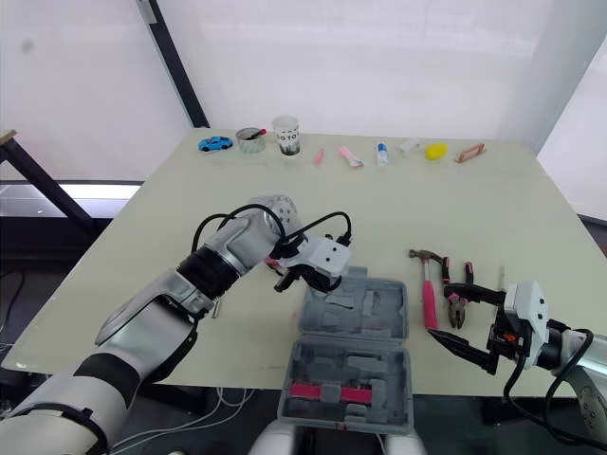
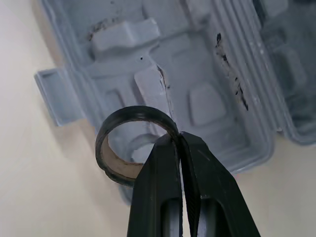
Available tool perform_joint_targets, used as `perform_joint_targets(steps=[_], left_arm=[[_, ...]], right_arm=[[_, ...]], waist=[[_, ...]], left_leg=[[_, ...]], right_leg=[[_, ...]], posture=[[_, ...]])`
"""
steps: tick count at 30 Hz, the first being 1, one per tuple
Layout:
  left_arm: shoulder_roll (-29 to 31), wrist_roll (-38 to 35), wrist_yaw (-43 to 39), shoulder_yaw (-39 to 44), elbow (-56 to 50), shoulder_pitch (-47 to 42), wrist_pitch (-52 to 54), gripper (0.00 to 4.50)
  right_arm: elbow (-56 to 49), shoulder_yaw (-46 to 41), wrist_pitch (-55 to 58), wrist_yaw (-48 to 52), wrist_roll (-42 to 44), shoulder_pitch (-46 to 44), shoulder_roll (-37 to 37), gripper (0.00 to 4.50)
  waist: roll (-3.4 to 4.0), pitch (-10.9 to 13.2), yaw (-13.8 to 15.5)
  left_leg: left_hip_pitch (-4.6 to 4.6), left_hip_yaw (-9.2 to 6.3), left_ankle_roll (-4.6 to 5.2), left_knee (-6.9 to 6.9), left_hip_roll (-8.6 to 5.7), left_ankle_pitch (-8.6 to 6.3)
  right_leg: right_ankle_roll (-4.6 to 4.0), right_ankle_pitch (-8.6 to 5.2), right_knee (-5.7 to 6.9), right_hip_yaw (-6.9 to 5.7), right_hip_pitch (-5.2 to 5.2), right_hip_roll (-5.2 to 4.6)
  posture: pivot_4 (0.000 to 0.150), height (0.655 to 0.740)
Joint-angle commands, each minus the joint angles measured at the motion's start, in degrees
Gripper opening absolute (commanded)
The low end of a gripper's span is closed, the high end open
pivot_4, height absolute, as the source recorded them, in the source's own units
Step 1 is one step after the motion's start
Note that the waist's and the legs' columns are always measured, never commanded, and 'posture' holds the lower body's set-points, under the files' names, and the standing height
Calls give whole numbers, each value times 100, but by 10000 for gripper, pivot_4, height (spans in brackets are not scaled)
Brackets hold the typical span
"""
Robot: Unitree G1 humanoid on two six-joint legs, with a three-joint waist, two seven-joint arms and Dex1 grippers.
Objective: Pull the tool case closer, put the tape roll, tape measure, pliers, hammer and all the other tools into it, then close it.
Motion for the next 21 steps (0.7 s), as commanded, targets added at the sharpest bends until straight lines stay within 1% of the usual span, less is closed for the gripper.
perform_joint_targets(steps=[1,14,21], left_arm=[[-74,-268,-266,20,347,-253,-65,521],[-369,-377,-266,88,1825,-467,-552,521],[-566,-229,-191,163,2421,-529,-831,521]], right_arm=[[-92,-225,-114,14,58,21,-68,45000],[-135,-295,-106,27,43,103,-114,45000],[-90,-294,-184,14,28,145,-97,45000]], waist=[[0,0,3],[-1,1,2],[-2,1,3]], left_leg=[[0,0,0,0,0,0],[-1,0,0,0,0,0],[-2,0,0,0,0,0]], right_leg=[[0,0,-1,0,0,0],[0,0,-1,0,0,1],[0,0,-2,0,0,1]], posture=[[1500,7400],[1500,7400],[1500,7400]])
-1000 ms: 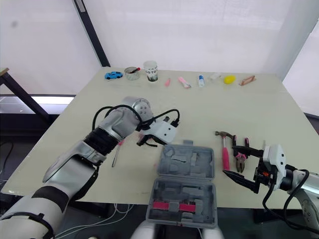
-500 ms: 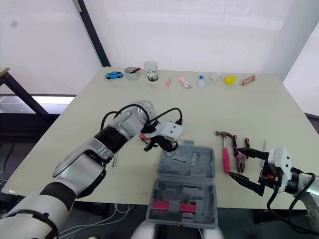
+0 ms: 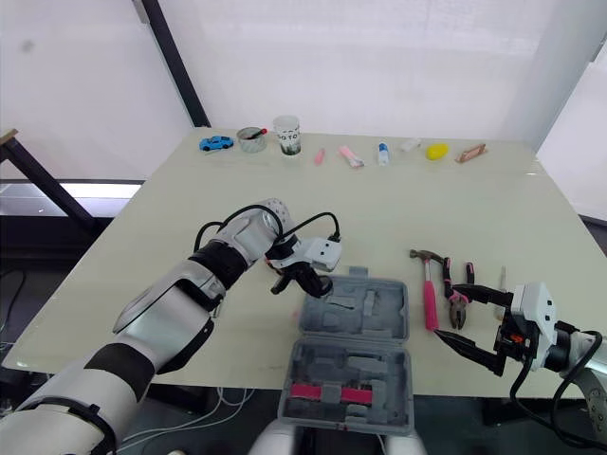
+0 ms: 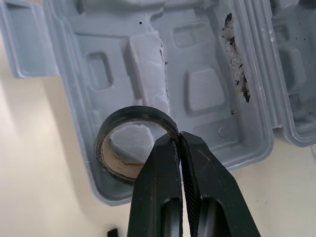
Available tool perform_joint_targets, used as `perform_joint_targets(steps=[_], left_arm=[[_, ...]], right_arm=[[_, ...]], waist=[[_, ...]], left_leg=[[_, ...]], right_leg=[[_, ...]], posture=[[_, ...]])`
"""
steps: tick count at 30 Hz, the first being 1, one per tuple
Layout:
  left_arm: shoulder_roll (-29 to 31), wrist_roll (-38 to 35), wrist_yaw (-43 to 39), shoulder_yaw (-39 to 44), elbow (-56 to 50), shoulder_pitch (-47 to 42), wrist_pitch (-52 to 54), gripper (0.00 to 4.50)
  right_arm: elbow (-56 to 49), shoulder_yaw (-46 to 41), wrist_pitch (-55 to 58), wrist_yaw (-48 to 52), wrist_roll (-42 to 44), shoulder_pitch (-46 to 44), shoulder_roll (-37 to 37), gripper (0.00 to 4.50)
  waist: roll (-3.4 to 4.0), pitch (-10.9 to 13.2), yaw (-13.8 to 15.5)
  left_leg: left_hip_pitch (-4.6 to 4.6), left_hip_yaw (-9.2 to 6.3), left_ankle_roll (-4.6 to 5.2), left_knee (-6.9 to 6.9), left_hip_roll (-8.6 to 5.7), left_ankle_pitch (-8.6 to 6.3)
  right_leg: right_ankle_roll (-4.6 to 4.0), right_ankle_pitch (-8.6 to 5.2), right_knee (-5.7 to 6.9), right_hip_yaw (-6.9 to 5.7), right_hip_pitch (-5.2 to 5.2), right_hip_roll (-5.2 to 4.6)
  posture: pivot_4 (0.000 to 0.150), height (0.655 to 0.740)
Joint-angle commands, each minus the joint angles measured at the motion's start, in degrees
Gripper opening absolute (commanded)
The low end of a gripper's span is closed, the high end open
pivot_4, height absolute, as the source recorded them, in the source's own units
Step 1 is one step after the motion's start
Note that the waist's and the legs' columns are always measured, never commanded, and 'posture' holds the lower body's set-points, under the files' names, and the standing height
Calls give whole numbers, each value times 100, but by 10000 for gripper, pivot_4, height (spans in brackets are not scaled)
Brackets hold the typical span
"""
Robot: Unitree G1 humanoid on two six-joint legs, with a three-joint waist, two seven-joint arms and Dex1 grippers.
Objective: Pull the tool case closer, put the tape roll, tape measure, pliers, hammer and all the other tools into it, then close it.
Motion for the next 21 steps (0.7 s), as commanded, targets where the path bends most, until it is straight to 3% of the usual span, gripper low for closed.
perform_joint_targets(steps=[1,21], left_arm=[[-122,41,-161,166,283,-154,-211,521],[-256,590,414,332,1150,-324,-626,521]], right_arm=[[-86,-230,-135,3,44,49,-27,45000],[-166,-127,-222,-152,-4,108,77,45000]], waist=[[0,0,-1],[-1,0,-4]], left_leg=[[0,0,0,0,0,0],[0,-1,0,0,0,0]], right_leg=[[0,0,0,0,0,0],[0,0,0,0,0,0]], posture=[[1500,7400],[1500,7400]])
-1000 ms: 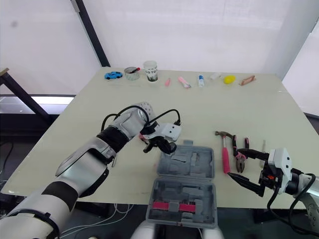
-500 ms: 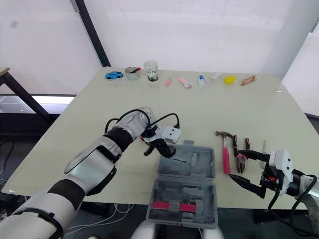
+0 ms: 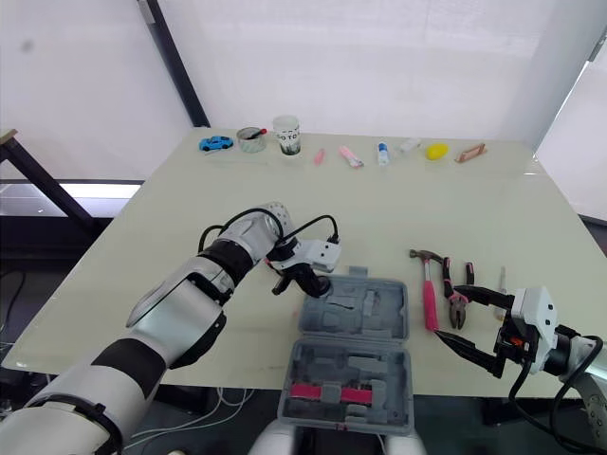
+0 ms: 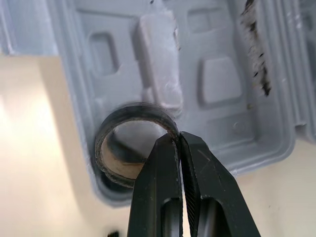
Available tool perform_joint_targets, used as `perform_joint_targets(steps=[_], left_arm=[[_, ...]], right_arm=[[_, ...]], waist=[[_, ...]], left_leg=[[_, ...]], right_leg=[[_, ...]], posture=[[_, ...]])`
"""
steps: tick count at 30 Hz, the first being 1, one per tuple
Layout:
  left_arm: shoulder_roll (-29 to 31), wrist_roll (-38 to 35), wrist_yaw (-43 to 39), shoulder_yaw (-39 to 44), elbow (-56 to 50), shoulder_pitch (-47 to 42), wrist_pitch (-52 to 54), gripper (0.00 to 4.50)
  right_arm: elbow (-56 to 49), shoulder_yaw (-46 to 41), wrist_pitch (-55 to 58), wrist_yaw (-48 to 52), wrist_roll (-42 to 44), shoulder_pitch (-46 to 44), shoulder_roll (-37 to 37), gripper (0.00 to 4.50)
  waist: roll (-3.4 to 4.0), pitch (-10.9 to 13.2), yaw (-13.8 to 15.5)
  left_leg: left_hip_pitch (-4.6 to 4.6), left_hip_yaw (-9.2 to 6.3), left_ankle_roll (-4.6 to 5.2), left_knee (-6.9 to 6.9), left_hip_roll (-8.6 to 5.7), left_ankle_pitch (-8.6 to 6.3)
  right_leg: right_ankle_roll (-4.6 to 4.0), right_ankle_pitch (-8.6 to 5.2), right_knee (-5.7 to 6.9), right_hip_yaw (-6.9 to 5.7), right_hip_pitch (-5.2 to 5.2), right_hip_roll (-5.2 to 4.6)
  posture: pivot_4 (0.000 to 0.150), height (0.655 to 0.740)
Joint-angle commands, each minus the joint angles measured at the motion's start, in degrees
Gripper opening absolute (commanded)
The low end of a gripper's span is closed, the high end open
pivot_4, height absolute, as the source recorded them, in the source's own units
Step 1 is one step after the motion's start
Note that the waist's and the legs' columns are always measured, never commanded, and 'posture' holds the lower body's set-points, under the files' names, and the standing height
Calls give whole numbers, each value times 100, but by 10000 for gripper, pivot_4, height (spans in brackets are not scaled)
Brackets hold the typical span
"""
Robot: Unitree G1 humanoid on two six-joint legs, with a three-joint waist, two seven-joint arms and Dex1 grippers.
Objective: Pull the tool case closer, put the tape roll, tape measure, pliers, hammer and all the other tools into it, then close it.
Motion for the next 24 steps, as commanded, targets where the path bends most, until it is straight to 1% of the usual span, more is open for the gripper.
perform_joint_targets(steps=[1,11,13,14,15,17,18,19,20,21,22,24], left_arm=[[36,158,146,97,104,-130,-96,521],[11,183,-46,179,97,-98,-124,521],[1,184,-17,200,72,-87,-134,6517],[2,200,-46,194,59,-80,-141,8455],[1,212,-67,196,49,-75,-143,13962],[-3,212,-107,219,16,-64,-139,21083],[-7,214,-115,232,-6,-62,-141,26518],[-12,217,-123,244,-30,-65,-141,33311],[-15,222,-137,253,-53,-66,-139,35570],[-18,226,-139,262,-73,-75,-140,40726],[-18,233,-139,269,-94,-79,-139,44682],[-11,232,-200,281,-159,-98,-123,44682]], right_arm=[[-177,-127,-79,-29,42,-4,-10,45000],[-246,-76,-97,-111,-4,9,3,45000],[-252,-83,-114,-118,-11,23,5,45000],[-256,-91,-115,-116,-11,30,5,45000],[-258,-98,-115,-112,-11,36,4,45000],[-256,-113,-116,-102,-12,39,-1,45000],[-255,-118,-112,-100,-10,40,-4,45000],[-259,-122,-99,-94,-1,45,-10,45000],[-268,-123,-82,-87,10,55,-16,45000],[-272,-123,-70,-86,17,58,-18,45000],[-279,-125,-67,-86,21,67,-16,45000],[-278,-125,-69,-85,21,75,-17,45000]], waist=[[0,0,-3],[0,0,-5],[0,0,-3],[0,0,-1],[0,0,0],[0,0,0],[0,0,0],[0,0,0],[0,0,1],[0,0,0],[0,0,1],[0,0,1]], left_leg=[[0,0,0,0,0,0],[0,-1,0,0,0,0],[0,0,0,0,0,0],[0,0,0,0,0,0],[0,-1,0,0,0,0],[0,0,0,0,0,0],[0,0,0,0,0,0],[0,0,0,0,0,0],[0,0,0,0,0,0],[0,0,0,0,0,0],[0,0,0,0,0,0],[0,-1,0,0,0,0]], right_leg=[[0,0,0,0,0,0],[0,0,1,0,0,0],[0,0,1,0,0,0],[0,0,1,0,0,0],[0,0,0,0,0,0],[0,0,0,0,0,0],[0,0,0,0,0,0],[0,0,0,0,0,0],[0,0,0,0,0,0],[0,0,0,0,0,0],[0,0,0,0,0,0],[0,0,0,0,0,0]], posture=[[1500,7400],[1500,7400],[1500,7400],[1500,7400],[1500,7400],[1500,7400],[1500,7400],[1500,7400],[1500,7400],[1500,7400],[1500,7400],[1500,7400]])
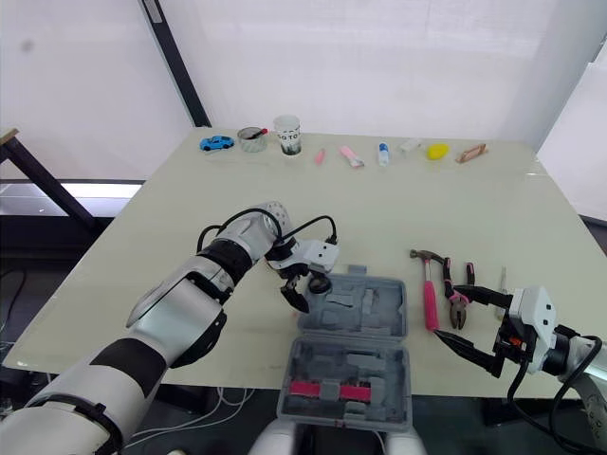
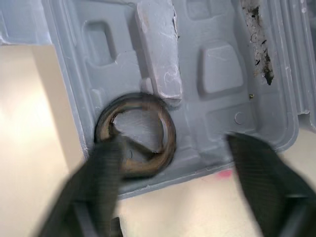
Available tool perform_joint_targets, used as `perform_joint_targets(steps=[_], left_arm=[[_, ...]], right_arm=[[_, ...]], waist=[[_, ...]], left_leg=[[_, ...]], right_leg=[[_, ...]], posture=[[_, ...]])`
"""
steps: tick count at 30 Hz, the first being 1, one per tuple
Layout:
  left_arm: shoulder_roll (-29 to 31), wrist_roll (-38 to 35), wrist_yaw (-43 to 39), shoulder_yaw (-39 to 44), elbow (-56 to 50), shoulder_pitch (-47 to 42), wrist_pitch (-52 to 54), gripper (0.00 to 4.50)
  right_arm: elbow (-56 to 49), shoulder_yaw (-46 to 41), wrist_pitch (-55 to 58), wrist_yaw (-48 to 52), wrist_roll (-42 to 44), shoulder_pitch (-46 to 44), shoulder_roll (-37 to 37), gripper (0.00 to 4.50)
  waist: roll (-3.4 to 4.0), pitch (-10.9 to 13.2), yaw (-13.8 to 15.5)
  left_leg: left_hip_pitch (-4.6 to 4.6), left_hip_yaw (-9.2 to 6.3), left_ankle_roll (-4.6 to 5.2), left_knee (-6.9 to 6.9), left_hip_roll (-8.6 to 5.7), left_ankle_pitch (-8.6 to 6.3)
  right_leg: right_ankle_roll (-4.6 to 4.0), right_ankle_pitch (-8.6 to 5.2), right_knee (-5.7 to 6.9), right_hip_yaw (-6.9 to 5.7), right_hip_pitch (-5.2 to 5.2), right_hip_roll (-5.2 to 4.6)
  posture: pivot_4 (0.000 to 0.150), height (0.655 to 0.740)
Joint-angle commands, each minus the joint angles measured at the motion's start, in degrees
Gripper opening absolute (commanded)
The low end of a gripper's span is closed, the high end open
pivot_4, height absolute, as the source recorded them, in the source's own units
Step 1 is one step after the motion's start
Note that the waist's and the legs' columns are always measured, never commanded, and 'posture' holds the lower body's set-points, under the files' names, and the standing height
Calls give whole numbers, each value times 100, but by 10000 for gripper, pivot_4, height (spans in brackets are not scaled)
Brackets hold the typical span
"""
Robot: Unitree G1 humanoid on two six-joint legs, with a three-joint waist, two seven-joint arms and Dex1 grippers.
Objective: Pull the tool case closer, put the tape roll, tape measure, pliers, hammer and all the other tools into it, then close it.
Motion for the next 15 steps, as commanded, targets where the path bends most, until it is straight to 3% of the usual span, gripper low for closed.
perform_joint_targets(steps=[1,15], left_arm=[[15,-6,-166,97,-258,-90,12,44682],[289,-834,-480,-38,-1147,10,413,44682]], right_arm=[[-197,-144,-75,17,86,33,-16,45000],[-183,-174,-138,-5,72,115,22,45000]], waist=[[0,0,-1],[0,0,-1]], left_leg=[[0,1,0,0,0,0],[0,0,0,0,0,0]], right_leg=[[0,0,0,0,0,0],[0,0,1,0,0,0]], posture=[[1500,7400],[1500,7400]])
